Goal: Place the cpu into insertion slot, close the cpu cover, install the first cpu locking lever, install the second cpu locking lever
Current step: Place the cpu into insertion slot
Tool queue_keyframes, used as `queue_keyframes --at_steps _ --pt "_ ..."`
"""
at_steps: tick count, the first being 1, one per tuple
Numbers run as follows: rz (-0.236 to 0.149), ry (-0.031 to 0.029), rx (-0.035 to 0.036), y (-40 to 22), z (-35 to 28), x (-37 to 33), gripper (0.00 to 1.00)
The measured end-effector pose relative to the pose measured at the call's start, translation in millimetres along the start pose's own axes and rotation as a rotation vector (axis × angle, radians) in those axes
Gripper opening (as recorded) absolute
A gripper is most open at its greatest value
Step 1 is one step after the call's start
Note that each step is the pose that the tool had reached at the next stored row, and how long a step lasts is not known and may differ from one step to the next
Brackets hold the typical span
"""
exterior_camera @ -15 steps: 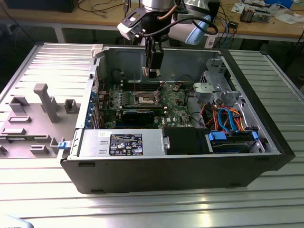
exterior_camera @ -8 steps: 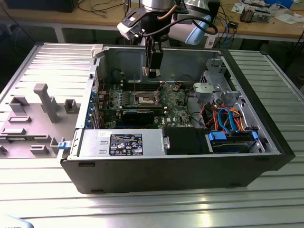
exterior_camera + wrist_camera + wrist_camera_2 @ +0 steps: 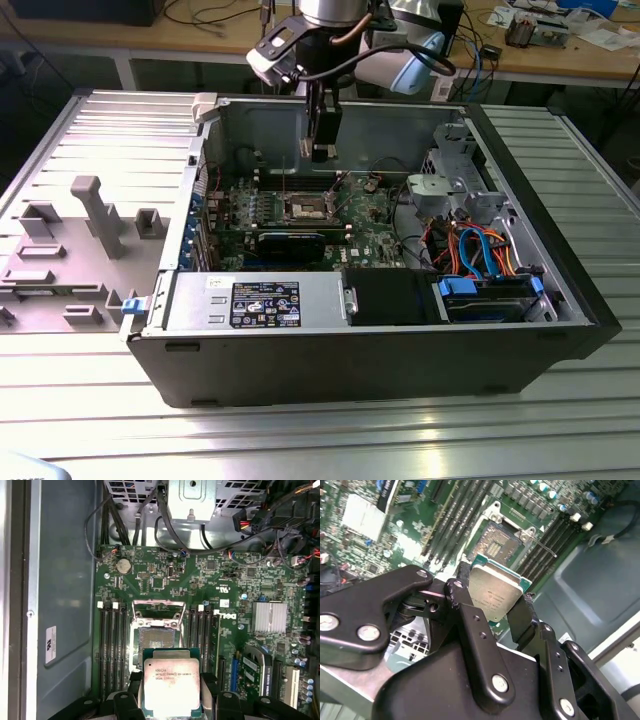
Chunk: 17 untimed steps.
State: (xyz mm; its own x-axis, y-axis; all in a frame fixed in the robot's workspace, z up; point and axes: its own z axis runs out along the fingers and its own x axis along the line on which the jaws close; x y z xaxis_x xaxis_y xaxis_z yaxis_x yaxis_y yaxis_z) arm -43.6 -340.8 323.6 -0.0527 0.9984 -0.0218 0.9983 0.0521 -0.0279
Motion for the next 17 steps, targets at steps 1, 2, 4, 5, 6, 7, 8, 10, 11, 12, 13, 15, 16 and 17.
queue_keyframes --at_steps 1,2,4,5,6,7,8,10,11,12,13,15,16,17 --pt "0.000 0.0000 0.0000 0.0 0.0 0.0 0.55" --pt "0.000 0.0000 0.0000 0.0 0.0 0.0 0.55" --pt "0.000 0.0001 0.0000 0.0 0.7 0.0 0.55" --pt "0.000 0.0001 0.0000 0.0 0.8 0.0 0.55" --pt "0.000 0.0001 0.0000 0.0 0.9 0.0 0.55" --pt "0.000 0.0001 0.0000 0.1 1.2 0.0 0.55" --pt "0.000 0.0001 0.0000 0.1 1.4 0.0 0.55" --pt "0.000 0.0001 0.0000 0.1 1.8 0.0 0.55" --pt "0.000 0.0001 0.0000 0.1 2.0 0.0 0.55" --pt "0.000 0.0001 0.0000 0.1 2.1 0.0 0.55" --pt "0.000 0.0001 0.0000 0.1 2.4 0.0 0.55" --pt "0.000 0.0000 0.0000 0.1 2.6 0.0 0.55" --pt "0.000 0.0001 0.0000 0.1 2.8 0.0 0.55" --pt "0.000 0.0001 0.0000 0.1 2.9 0.0 0.55"
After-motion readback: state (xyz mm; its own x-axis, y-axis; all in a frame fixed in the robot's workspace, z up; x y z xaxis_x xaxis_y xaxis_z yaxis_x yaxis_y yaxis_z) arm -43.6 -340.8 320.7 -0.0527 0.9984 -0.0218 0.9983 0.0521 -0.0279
